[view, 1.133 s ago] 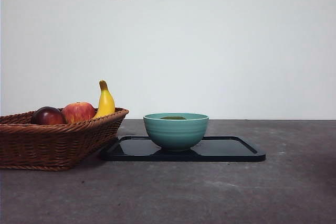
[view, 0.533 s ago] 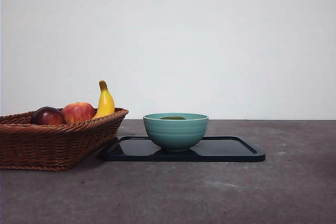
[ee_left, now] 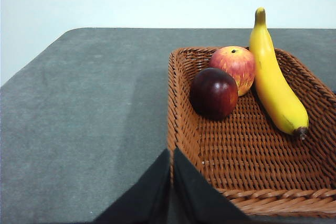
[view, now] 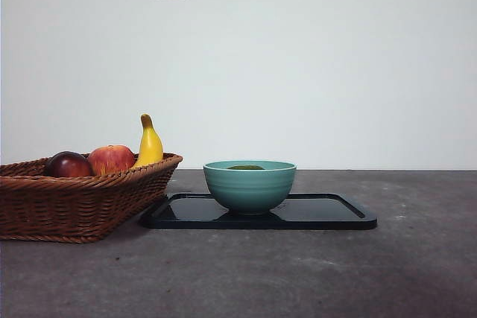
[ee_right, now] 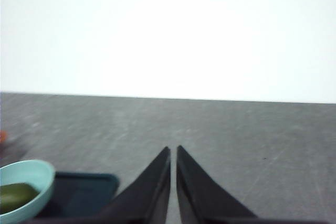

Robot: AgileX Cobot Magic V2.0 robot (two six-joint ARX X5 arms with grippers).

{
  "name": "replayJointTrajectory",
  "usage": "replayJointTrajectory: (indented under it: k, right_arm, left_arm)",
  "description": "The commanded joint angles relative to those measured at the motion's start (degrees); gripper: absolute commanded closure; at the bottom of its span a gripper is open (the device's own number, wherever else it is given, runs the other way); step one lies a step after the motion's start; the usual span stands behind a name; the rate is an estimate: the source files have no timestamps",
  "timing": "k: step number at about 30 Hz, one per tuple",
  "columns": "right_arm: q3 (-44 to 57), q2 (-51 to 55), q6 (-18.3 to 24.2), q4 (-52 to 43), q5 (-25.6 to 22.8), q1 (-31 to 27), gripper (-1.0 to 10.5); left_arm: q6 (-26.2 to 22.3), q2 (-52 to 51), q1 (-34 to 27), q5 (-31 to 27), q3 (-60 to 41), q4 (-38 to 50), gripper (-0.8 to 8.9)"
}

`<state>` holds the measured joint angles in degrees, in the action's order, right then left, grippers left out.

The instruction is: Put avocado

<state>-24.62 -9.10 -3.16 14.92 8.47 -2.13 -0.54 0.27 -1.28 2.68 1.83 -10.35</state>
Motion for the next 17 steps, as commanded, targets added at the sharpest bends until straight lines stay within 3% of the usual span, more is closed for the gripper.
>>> replayJointTrajectory:
  k: [1, 10, 17]
  right_arm:
    - [5.4, 3.0, 0.6, -4.8, -0.2, -0.8, 9.3]
    - [20.2, 8.9, -1.0, -13.2, -1.4, -0.9, 9.3]
    - [24.0, 8.9, -1.5, -11.1, -1.6, -0.9, 9.3]
  left_arm:
    - [0.2, -0.1, 0.0, -0.2, -1.1, -0.4, 8.05]
    - [0.2, -0.1, 0.0, -0.2, -1.1, -0.4, 8.05]
    - [0.2, -0.1, 0.0, -0.2, -1.1, -0.4, 8.05]
